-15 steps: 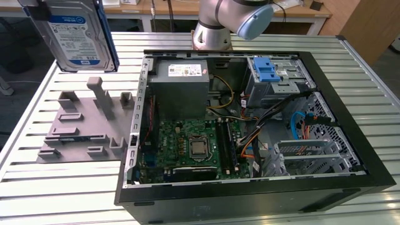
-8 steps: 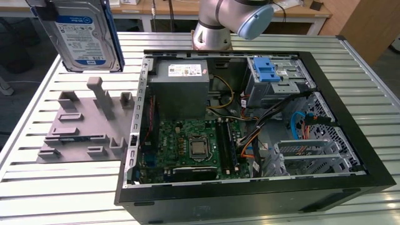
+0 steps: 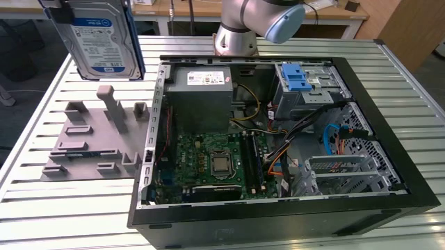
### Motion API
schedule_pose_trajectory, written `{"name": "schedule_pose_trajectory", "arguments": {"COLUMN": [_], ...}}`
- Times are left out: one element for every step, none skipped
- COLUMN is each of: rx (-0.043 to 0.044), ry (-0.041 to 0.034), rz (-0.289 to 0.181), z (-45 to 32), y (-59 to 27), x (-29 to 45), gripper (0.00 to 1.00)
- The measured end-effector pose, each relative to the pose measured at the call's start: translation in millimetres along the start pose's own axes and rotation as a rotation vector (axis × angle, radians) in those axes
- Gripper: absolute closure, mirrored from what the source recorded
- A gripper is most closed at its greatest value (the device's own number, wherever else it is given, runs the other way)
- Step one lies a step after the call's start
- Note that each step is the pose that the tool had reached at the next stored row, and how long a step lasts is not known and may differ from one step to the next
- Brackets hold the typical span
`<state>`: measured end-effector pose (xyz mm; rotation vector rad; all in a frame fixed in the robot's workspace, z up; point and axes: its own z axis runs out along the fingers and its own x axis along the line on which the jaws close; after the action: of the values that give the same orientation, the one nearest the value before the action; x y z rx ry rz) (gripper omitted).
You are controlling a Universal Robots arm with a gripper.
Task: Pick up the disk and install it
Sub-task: 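Pick up the disk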
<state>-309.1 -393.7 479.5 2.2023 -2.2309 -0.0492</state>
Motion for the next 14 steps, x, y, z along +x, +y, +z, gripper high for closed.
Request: {"name": "schedule_pose_trajectory", "arguments": {"rx": [0.0,0.0001,0.0,0.0001,0.0,0.0,0.0,0.0001,0.0,0.0,0.0,0.0,0.0,0.0], "ry": [0.0,0.0,0.0,-0.0001,0.0,0.0,0.0,-0.0001,0.0,0.0,0.0,0.0,0.0,0.0], "rz": [0.0,0.0,0.0,0.0,0.0,0.0,0.0,0.0,0.0,0.0,0.0,0.0,0.0,0.0], "z": [0.0,0.0,0.0,-0.1,-0.1,-0.1,-0.1,-0.1,-0.2,-0.2,-0.2,-0.3,-0.3,-0.3], "y": [-1.6,-3.1,-4.6,-6.0,-7.6,-9.1,-10.4,-11.7,-13.0,-14.3,-15.6,-17.0,-18.5,-20.0], "x": [0.0,0.0,0.0,0.0,0.1,0.1,0.1,0.1,0.2,0.2,0.2,0.2,0.2,0.2], "gripper": [0.63,0.63,0.63,0.63,0.63,0.63,0.63,0.63,0.63,0.63,0.63,0.63,0.63,0.63]}}
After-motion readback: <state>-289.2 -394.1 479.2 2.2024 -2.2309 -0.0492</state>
